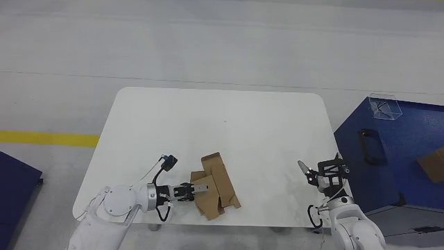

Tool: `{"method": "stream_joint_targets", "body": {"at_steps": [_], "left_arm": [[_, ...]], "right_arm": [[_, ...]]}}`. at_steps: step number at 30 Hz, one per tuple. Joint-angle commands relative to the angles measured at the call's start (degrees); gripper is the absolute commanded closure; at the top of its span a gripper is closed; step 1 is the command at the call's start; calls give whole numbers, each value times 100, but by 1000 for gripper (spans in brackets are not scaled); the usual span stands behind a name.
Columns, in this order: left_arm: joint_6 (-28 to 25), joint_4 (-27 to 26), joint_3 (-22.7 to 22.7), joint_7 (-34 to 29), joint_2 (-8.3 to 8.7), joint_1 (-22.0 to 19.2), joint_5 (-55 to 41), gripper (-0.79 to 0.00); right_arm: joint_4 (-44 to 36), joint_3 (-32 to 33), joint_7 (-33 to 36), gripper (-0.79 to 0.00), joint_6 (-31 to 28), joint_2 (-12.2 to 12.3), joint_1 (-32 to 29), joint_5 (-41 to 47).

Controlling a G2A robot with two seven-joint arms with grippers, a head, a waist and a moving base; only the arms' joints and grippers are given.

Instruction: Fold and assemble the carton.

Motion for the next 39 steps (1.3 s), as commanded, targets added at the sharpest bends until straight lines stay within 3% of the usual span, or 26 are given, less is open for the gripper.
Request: {"method": "stream_joint_targets", "body": {"at_steps": [1,4,5,6,7,13,24,33,36,39], "left_arm": [[26,92,39,83,-6,-26,-9,-449],[47,183,117,142,-20,-66,-98,-329],[56,211,145,184,-24,-81,-90,-209],[57,223,186,219,-31,-90,-93,-31],[63,237,222,231,-37,-101,-108,0],[46,178,319,334,-46,-162,-149,0],[193,-633,517,520,-44,-264,160,0],[193,-633,517,520,-44,-264,160,0],[328,-926,558,1161,-21,-141,1041,0],[192,-1404,679,1276,-13,5,1304,0]], "right_arm": [[0,0,0,-785,0,0,0,0],[0,0,0,-785,0,0,0,0],[0,0,0,-785,0,0,0,0],[0,0,0,-785,0,0,0,0],[0,0,0,-785,0,0,0,0],[0,0,0,-785,0,0,0,0],[0,0,0,-785,0,0,0,0],[-2,8,18,-785,1,-2,4,44],[-260,356,708,-785,-632,22,6,1018],[-440,932,1825,-785,-1549,106,55,1991]]}}
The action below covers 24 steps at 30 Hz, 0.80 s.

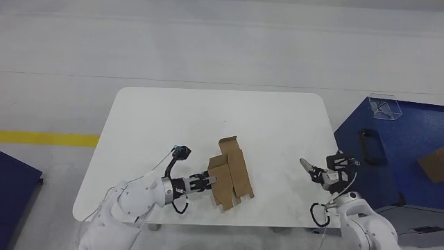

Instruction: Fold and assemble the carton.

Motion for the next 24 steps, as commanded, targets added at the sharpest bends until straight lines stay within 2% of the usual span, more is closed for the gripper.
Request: {"method": "stream_joint_targets", "body": {"at_steps": [1,3,6,9,10,11,13,17,19,22,24], "left_arm": [[-131,-241,29,42,6,67,114,0],[-223,-379,47,44,11,99,100,0],[-361,-454,161,17,2,88,107,0],[-507,-405,303,-48,-19,49,-23,0],[-557,-372,342,-59,-25,23,-53,0],[-573,-335,372,-43,-32,-2,-58,0],[-417,-312,426,23,-30,-78,364,0],[-417,-312,426,23,-30,-78,364,0],[-414,-313,439,22,-31,-63,347,0],[-640,-325,551,-431,-48,-39,-416,0],[-756,-200,597,-697,-67,-118,-972,0]], "right_arm": [[-52,374,952,-785,-713,56,80,955],[49,723,1967,-785,-1230,126,263,2058],[476,948,3820,-785,-1461,251,806,3890],[1206,897,6103,-785,-973,398,1618,5947],[1552,870,6764,-785,-673,447,1909,6409],[1836,868,7180,-785,-443,497,2200,6511],[1836,868,7180,-785,-443,497,2200,6511],[1836,868,7180,-785,-443,497,2200,6511],[1863,702,7494,-785,-83,487,2127,7056],[2028,767,7185,-785,-369,519,2185,7184],[2298,580,7282,-785,-127,509,2317,7654]]}}
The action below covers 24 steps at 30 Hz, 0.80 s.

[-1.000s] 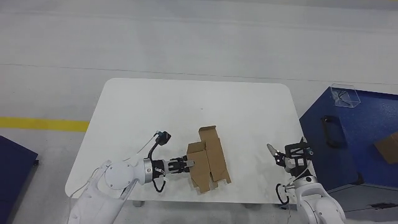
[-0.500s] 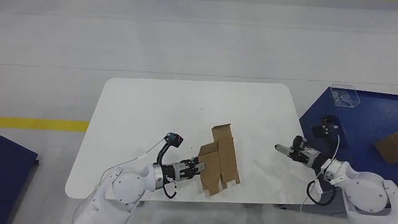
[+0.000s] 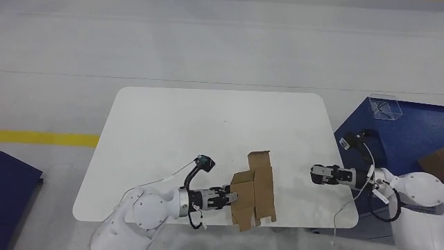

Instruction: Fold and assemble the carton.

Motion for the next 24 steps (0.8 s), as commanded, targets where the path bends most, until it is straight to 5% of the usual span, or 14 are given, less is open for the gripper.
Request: {"method": "stream_joint_targets", "body": {"at_steps": [1,10,11,12,13,15,24], "left_arm": [[-69,151,57,-270,-20,-112,-547,0],[-347,595,358,-445,-123,-525,-1226,0],[-360,624,394,-448,-133,-551,-1247,0],[-370,653,421,-441,-141,-577,-1259,0],[-382,673,446,-428,-148,-599,-1270,0],[-407,710,490,-409,-161,-628,-1293,0],[-457,819,606,-296,-195,-732,-1290,0]], "right_arm": [[308,-186,144,-785,296,-4,179,551],[1147,-954,256,-785,319,3,814,894],[1192,-1040,245,-690,265,-2,843,892],[1226,-1109,214,-385,199,-6,865,893],[1248,-1184,198,-329,150,-14,879,933],[1282,-1301,168,0,92,-21,900,983],[1336,-1587,-153,0,-154,-5,933,852]]}}
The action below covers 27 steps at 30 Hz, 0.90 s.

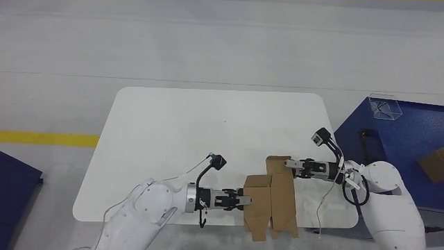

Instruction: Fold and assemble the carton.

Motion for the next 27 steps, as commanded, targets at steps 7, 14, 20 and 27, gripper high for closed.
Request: {"method": "stream_joint_targets", "body": {"at_steps": [7,14,20,27], "left_arm": [[-54,49,-77,193,3,-20,-66,0],[91,125,-201,336,8,-74,-224,0],[94,136,-288,351,17,-74,-386,0],[104,124,-297,405,12,-60,-460,0]], "right_arm": [[182,-48,258,-785,158,49,136,343],[211,-17,353,-785,-88,85,92,741],[110,-185,365,-785,-97,100,11,755],[-265,-378,326,-34,-137,137,-251,796]]}}
